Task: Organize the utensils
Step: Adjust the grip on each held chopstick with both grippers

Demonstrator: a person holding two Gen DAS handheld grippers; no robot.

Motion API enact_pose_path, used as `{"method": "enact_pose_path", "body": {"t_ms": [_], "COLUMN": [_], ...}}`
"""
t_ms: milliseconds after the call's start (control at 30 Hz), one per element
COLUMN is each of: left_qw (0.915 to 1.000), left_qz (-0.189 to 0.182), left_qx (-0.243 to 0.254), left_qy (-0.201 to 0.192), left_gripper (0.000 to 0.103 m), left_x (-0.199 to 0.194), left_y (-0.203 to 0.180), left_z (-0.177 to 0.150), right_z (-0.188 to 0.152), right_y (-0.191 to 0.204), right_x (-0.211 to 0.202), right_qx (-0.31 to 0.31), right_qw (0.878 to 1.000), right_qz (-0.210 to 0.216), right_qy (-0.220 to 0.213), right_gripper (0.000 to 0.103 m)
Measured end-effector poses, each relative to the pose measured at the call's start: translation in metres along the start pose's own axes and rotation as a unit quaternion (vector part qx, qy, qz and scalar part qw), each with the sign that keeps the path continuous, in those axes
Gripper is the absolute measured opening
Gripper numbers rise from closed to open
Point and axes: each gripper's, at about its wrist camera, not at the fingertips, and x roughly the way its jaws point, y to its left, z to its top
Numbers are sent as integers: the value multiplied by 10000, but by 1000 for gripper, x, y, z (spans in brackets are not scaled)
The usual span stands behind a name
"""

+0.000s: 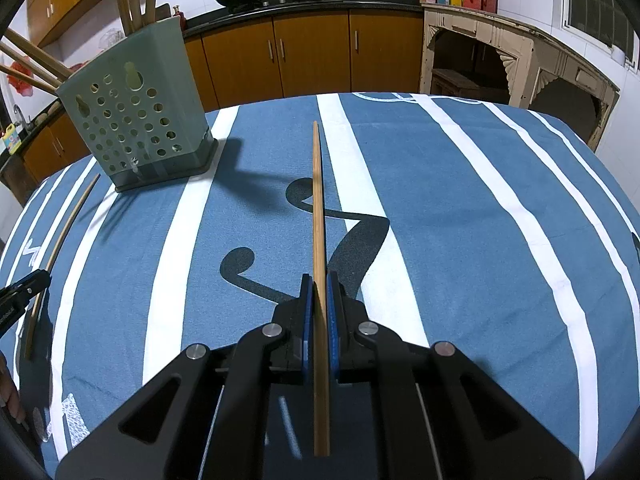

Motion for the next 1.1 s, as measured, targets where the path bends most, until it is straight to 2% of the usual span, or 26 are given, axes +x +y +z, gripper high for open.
{"method": "enact_pose_path", "body": {"t_ms": [500, 600, 667, 733, 900, 1100], "left_qw": [9999, 9999, 9999, 9999, 9999, 9985], "left_qz": [131, 143, 112, 103, 37, -102], "left_qx": [-8, 13, 10, 47, 37, 60], "left_qy": [4, 1, 3, 24, -98, -530], "left_gripper": [19, 16, 8, 8, 8, 8], "left_x": [-7, -8, -9, -10, -26, -59], "left_y": [1, 0, 1, 1, 3, 2], "left_z": [-9, -9, -10, -11, -10, 3], "right_z": [-7, -7, -7, -8, -6, 6], "right_y": [-2, -5, -7, -7, -13, -21], "right_x": [-4, -4, -5, -9, -33, -59], "right_qx": [50, 113, 141, 103, 172, 253], "right_qw": [10000, 9999, 9998, 9997, 9985, 9955], "right_qz": [15, 98, 152, 230, 341, 418], "right_qy": [6, 7, -3, -17, -385, -808], "right_gripper": [9, 9, 8, 8, 8, 8]}}
